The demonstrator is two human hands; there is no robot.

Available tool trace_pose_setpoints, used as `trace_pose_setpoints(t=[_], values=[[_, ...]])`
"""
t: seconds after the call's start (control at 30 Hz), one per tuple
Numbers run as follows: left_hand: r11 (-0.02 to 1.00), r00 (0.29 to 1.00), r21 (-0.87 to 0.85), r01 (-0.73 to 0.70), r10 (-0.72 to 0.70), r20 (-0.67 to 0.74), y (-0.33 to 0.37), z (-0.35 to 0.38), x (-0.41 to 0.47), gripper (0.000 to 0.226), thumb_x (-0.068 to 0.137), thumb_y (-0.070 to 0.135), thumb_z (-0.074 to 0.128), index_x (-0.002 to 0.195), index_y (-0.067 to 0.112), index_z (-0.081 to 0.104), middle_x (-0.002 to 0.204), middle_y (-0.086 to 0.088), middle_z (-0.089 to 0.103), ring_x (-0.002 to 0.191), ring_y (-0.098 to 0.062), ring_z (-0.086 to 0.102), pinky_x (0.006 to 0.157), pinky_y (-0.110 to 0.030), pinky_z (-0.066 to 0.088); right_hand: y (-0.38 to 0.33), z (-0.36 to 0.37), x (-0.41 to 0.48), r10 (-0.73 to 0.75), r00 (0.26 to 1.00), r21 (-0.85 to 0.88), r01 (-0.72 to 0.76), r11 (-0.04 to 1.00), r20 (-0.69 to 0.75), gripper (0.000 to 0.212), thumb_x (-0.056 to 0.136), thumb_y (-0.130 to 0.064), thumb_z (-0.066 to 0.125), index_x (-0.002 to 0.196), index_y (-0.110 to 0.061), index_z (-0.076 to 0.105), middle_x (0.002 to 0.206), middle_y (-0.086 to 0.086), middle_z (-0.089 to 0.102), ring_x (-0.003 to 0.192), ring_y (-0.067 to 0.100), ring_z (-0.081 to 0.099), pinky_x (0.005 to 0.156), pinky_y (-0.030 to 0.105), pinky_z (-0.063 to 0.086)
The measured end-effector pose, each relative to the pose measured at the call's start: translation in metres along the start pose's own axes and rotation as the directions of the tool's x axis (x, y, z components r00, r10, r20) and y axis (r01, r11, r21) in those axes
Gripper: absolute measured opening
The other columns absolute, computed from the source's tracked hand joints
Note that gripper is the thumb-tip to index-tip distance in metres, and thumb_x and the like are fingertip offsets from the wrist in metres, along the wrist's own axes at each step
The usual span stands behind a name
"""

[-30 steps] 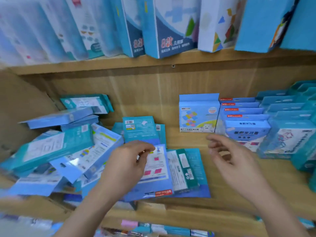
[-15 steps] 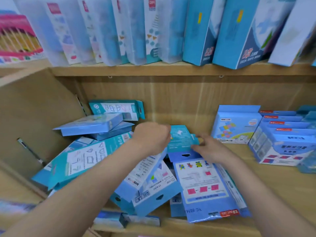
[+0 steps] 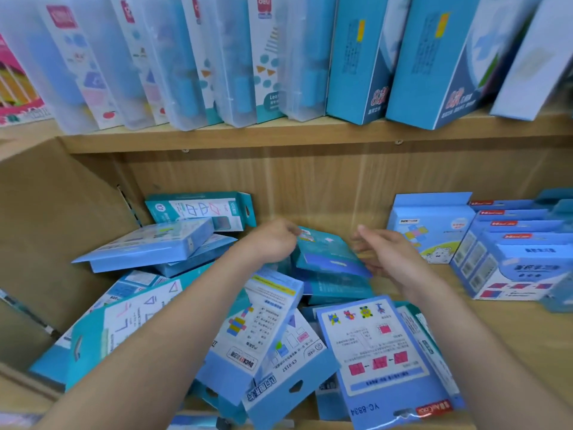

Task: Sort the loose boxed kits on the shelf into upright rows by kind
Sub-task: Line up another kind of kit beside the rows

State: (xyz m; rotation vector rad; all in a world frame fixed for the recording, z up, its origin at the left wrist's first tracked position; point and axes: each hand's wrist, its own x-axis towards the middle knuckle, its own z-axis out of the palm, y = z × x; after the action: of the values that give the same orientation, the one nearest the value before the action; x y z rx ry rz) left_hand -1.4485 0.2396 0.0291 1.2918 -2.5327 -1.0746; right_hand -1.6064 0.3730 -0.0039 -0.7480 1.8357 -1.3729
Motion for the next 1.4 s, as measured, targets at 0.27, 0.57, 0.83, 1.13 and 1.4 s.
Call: trace_pose_setpoints(t=[0.27, 0.57, 0.83, 1.13, 1.4], values=[[0.955, 0.935, -0.115, -0.272, 0.234, -0.267, 0.005, -0.017, -0.004, 0.031, 0.078, 0.032, 0.075, 0.107, 0.027, 0.064, 0.066, -0.001, 0.061, 0.055, -0.015, 0.053, 0.056, -0.029, 0.04, -0.009, -0.004, -0.009, -0.096, 0.995, 0.42, 0.093, 0.903, -0.014, 0.042, 0.074, -0.048, 0.065, 0.105, -0.021, 0.068, 0.104, 0.001, 0.072, 0.084, 0.016, 0.06, 0.074, 0.028, 0.044], [0.823, 0.969, -0.524, -0.218, 0.119, -0.215, 0.011, -0.012, -0.025, 0.048, 0.091, 0.046, 0.054, 0.051, 0.02, 0.057, 0.043, 0.009, 0.047, 0.042, -0.007, 0.04, 0.049, -0.019, 0.035, -0.03, -0.01, -0.019, -0.33, 0.944, 0.361, 0.315, 0.878, -0.021, 0.03, 0.081, -0.015, 0.067, 0.108, -0.026, 0.066, 0.092, 0.004, 0.075, 0.088, 0.023, 0.064, 0.076, 0.038, 0.042], [0.846, 0.96, -0.456, -0.277, 0.226, -0.164, 0.019, -0.016, -0.04, 0.033, 0.085, 0.042, 0.062, 0.083, 0.01, 0.066, 0.061, 0.008, 0.059, 0.053, -0.005, 0.048, 0.049, -0.014, 0.037, -0.025, -0.014, -0.031, -0.373, 0.926, 0.358, 0.368, 0.858, -0.057, 0.036, 0.088, 0.002, 0.056, 0.117, -0.02, 0.061, 0.095, 0.006, 0.074, 0.086, 0.023, 0.065, 0.077, 0.037, 0.05], [0.847, 0.865, -0.181, -0.499, 0.476, -0.158, 0.052, -0.007, -0.038, 0.03, 0.065, 0.033, 0.085, 0.091, 0.028, 0.069, 0.086, 0.017, 0.073, 0.083, -0.003, 0.069, 0.082, -0.037, 0.055, -0.013, -0.051, -0.061, -0.446, 0.887, 0.268, 0.462, 0.845, -0.124, 0.04, 0.09, 0.006, 0.052, 0.116, -0.023, 0.057, 0.103, 0.002, 0.072, 0.093, 0.011, 0.065, 0.079, 0.023, 0.051], [0.811, 0.809, 0.319, -0.49, 0.56, -0.18, 0.077, 0.008, -0.033, 0.028, 0.068, 0.053, 0.074, 0.089, 0.038, 0.064, 0.073, 0.021, 0.067, 0.075, -0.001, 0.062, 0.07, -0.029, 0.05, -0.003, -0.094, -0.07, -0.514, 0.847, -0.328, 0.451, 0.83, -0.134, 0.082, 0.078, -0.013, 0.076, 0.136, -0.049, 0.031, 0.132, -0.016, 0.049, 0.12, 0.0, 0.048, 0.09, 0.024, 0.044]])
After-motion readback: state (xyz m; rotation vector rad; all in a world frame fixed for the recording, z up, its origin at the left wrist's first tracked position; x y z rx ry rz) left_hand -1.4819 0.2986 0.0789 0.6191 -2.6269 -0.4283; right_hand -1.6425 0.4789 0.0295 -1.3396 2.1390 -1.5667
